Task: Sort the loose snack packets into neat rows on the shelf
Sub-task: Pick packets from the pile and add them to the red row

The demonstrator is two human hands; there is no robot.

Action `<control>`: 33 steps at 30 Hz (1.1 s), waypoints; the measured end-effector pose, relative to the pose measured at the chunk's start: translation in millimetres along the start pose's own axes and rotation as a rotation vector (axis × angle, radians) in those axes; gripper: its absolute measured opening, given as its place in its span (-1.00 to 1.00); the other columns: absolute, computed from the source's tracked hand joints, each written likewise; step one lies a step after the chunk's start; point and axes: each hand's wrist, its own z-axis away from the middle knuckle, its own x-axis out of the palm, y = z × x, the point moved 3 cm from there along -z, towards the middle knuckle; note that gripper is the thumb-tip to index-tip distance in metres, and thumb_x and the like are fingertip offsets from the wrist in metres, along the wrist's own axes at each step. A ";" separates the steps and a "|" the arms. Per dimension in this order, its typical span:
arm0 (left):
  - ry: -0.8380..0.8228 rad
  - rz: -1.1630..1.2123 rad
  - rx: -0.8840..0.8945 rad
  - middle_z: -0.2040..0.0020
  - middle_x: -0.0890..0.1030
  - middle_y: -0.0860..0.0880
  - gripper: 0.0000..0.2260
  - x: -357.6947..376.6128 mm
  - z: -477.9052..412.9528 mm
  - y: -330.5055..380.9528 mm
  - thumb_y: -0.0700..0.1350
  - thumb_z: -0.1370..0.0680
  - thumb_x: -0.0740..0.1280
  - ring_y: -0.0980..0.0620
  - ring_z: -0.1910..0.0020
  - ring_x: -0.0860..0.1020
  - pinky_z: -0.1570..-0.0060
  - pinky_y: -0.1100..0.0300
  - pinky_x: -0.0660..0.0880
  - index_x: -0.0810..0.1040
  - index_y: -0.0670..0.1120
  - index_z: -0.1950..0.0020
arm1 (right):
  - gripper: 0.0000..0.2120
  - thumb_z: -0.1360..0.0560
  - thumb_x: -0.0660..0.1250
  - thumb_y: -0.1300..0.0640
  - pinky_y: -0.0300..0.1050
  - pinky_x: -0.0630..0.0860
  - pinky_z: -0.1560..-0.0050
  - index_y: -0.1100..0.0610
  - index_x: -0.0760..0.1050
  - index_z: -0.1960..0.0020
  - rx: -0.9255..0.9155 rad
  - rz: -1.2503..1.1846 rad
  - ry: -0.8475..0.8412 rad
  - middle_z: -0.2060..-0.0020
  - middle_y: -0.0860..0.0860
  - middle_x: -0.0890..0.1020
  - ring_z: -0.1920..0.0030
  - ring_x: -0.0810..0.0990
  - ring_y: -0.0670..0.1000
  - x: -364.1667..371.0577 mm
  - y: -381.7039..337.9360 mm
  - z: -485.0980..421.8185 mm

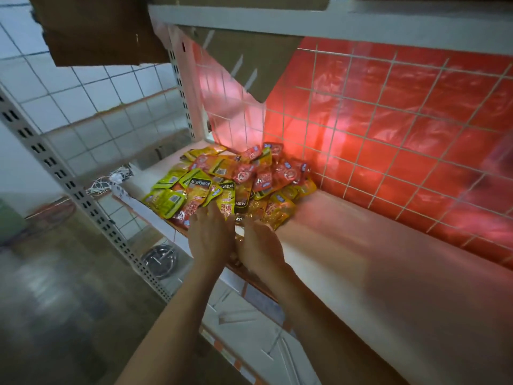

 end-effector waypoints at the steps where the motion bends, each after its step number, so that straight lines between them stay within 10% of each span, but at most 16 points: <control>1: -0.029 -0.018 -0.029 -0.13 0.53 -0.29 -0.57 -0.1 -4.5 -0.9 0.05 -0.56 0.28 -0.28 -0.13 0.48 -0.12 -0.07 0.36 0.41 -0.26 -0.25 | -0.73 -0.53 0.23 0.08 0.02 0.45 -0.03 0.15 0.46 -0.19 0.011 0.031 -0.003 -0.09 0.14 0.56 -0.16 0.47 0.20 4.1 -4.0 -1.9; 13: -0.069 0.297 -0.185 -0.17 0.52 -0.25 -0.32 -1.9 -6.7 7.9 -0.01 -0.38 0.52 -0.24 -0.13 0.52 0.01 -0.01 0.45 0.27 -0.17 -0.36 | -0.56 -0.36 0.46 -0.05 -0.09 0.42 0.10 0.15 0.47 -0.12 0.239 -0.101 -0.082 -0.06 0.11 0.58 -0.08 0.55 0.17 -2.6 40.9 3.0; 21: -0.187 0.779 -0.108 0.16 0.66 0.08 -0.66 7.6 28.1 42.5 0.16 -0.24 0.40 -0.01 0.12 0.63 0.04 -0.02 0.56 0.57 0.08 0.04 | -0.70 -0.33 0.49 0.14 -0.21 0.44 0.34 0.07 0.49 -0.01 0.466 -0.526 0.174 0.13 -0.01 0.63 0.19 0.60 -0.01 -63.9 108.4 55.4; 29: -0.287 1.072 0.075 0.13 0.64 0.02 -0.56 15.7 64.0 118.7 0.07 -0.23 0.52 0.03 0.15 0.60 0.13 0.02 0.58 0.58 -0.05 -0.03 | -0.59 -0.16 0.42 -0.01 0.10 0.60 0.02 0.01 0.53 0.00 0.537 -0.633 0.440 0.11 0.01 0.68 0.11 0.66 0.07 -114.4 160.4 129.1; 33: -0.540 1.312 -0.028 0.28 0.56 -0.11 -0.89 21.3 92.1 165.2 -0.19 -0.41 0.48 0.01 0.26 0.51 0.27 0.14 0.45 0.56 -0.14 0.21 | -0.75 -0.38 0.45 0.25 -0.26 0.52 0.23 0.02 0.49 0.03 0.573 -0.656 0.568 0.18 -0.04 0.63 0.21 0.61 -0.07 -142.2 184.3 173.8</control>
